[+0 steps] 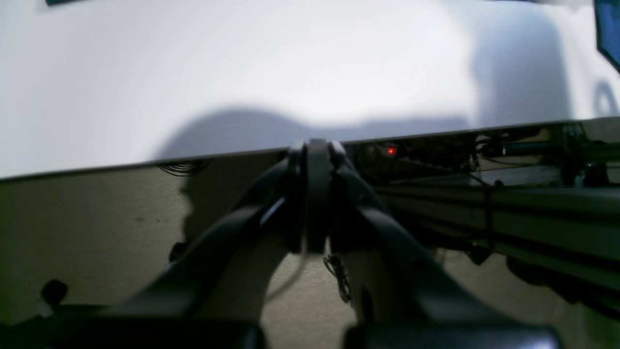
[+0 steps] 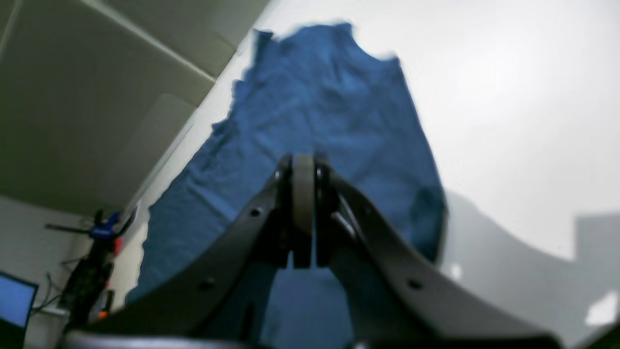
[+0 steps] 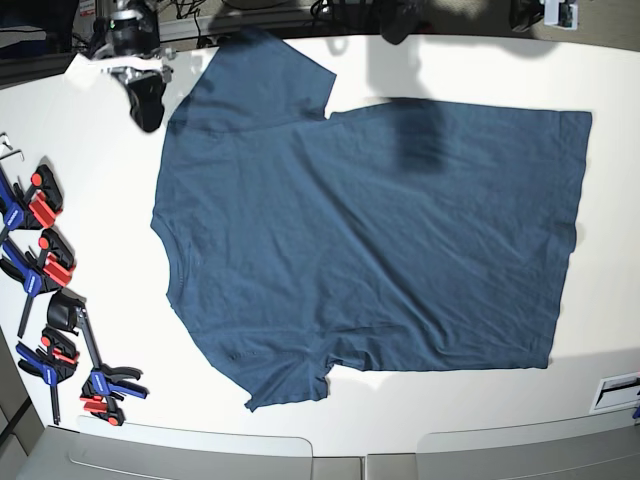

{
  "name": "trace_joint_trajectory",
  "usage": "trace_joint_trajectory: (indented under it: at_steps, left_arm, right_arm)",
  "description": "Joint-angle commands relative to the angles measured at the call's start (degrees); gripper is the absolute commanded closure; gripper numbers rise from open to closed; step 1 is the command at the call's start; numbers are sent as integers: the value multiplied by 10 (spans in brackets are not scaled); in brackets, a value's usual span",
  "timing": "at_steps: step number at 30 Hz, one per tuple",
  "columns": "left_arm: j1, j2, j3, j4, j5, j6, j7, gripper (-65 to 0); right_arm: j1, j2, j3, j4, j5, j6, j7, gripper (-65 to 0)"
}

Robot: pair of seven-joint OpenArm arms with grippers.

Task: Fold the T-shirt properly
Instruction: 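Lower the right gripper onto the shirt's shoulder corner and pinch it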

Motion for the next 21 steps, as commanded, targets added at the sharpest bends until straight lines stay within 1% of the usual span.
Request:
trace_joint_trajectory:
  at_steps: [1,4,6,7,10,11,12,16,19,21]
  left_arm:
    - [6,-3,-3,8,-5,-2,-14,0]
    - [-4,-2,-3,8,-5,-2,-13,0]
    - [-8,-2,-3,8,-3,-2,-13,0]
    - [-10,-2,-3,8,-3,-2,-13,0]
    - [-18,-2,-3,8,-3,-2,3,0]
    - [-24,-2,-3,8,-3,-2,15,0]
    - [-31,-2,-3,8,-3,-2,29,0]
    - [-58,-2,-3,8,-3,-2,78,-1]
    - [-69,-2,-3,8,-3,-2,96,-132]
    - [-74,-2,-3,8,-3,-4,110,-188]
  right_arm:
    - [-5,-2,3,1,4,2,10,0]
    - [-4,-7,3,-16,-4,-22,10,0]
    - [-4,-8,3,-16,-46,-27,10,0]
    - [-4,-8,3,-16,-65,-27,10,-15]
    - [-4,-8,3,-16,-108,-27,10,-170]
    - [-2,-8,3,-16,-130,-26,11,-211]
    - [1,-8,3,-16,-153,-26,11,-238]
    - [21,-8,3,-16,-208,-27,7,-246]
    - [44,-8,3,-17,-232,-36,-19,-246]
    - [62,-7,3,-21,-240,-41,-49,-246]
